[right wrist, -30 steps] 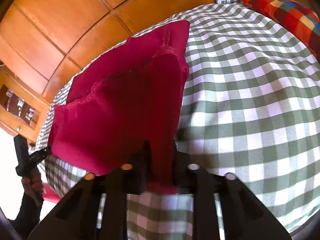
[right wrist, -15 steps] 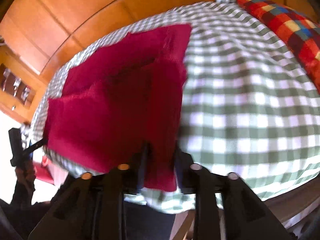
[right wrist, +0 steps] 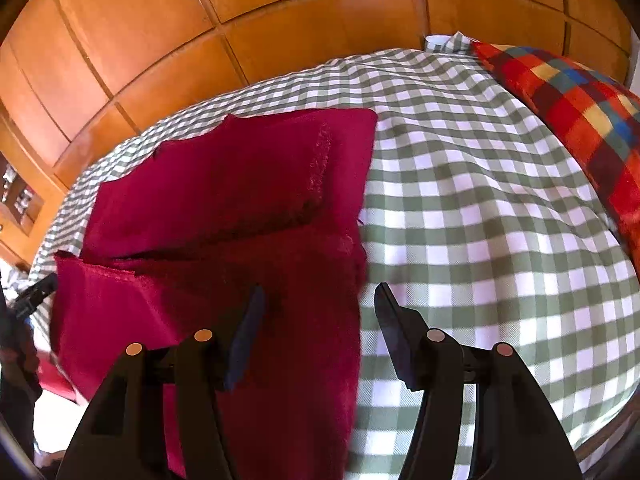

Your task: Fold small clothes

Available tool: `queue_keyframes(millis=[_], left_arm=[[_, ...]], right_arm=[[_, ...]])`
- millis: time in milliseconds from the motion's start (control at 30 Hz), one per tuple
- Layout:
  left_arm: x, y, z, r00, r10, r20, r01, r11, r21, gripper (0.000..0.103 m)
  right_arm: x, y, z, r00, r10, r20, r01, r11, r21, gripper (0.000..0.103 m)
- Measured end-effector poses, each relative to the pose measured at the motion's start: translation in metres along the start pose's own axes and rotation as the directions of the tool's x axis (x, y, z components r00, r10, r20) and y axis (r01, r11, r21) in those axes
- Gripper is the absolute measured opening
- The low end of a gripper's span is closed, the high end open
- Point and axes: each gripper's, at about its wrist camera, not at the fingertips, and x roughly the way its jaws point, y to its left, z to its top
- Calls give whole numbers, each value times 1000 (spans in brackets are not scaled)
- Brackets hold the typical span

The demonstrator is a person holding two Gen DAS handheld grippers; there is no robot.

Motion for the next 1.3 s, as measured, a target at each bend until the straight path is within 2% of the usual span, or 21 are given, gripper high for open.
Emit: queue_keyframes(millis=[167, 233, 333, 533, 700, 833, 967, 1133, 1300], left_arm=[[6, -10, -2, 1000, 12, -5, -12, 998, 55, 56], [7, -13, -3, 1000, 16, -6, -15, 998, 62, 53], [10, -18, -3, 1000, 14, -10, -13, 998, 67, 45], [10, -24, -4, 1000, 15, -5, -14, 997, 82, 33], [6, -28, -5, 1000, 20, 12, -21, 995, 98, 11], [-4, -28, -5, 998, 21, 52, -25, 996, 85, 8], [-21, -18, -8, 995, -19, 101, 17, 1000, 19, 7], [-43, -11, -15, 986, -72, 150, 77, 997, -28, 7], [-60, -11, -16, 979, -93, 182, 103, 994, -48, 7]], right_arm=[[1, 8, 4, 1000, -10, 13, 11, 998, -54, 55], [2, 11, 4, 1000, -13, 7, 13, 997, -73, 39], [2, 13, 3, 1000, -26, 7, 27, 996, -89, 30], [-1, 19, 1, 999, -48, 17, 49, 992, -116, 20], [-5, 28, -2, 996, -86, 29, 89, 983, -163, 13], [-11, 33, -5, 993, -107, 42, 113, 976, -184, 13], [-22, 35, -9, 992, -115, 57, 124, 974, -191, 13], [-38, 36, -14, 993, -92, 68, 103, 978, -184, 11], [-51, 36, -14, 995, -62, 82, 75, 983, -166, 11]])
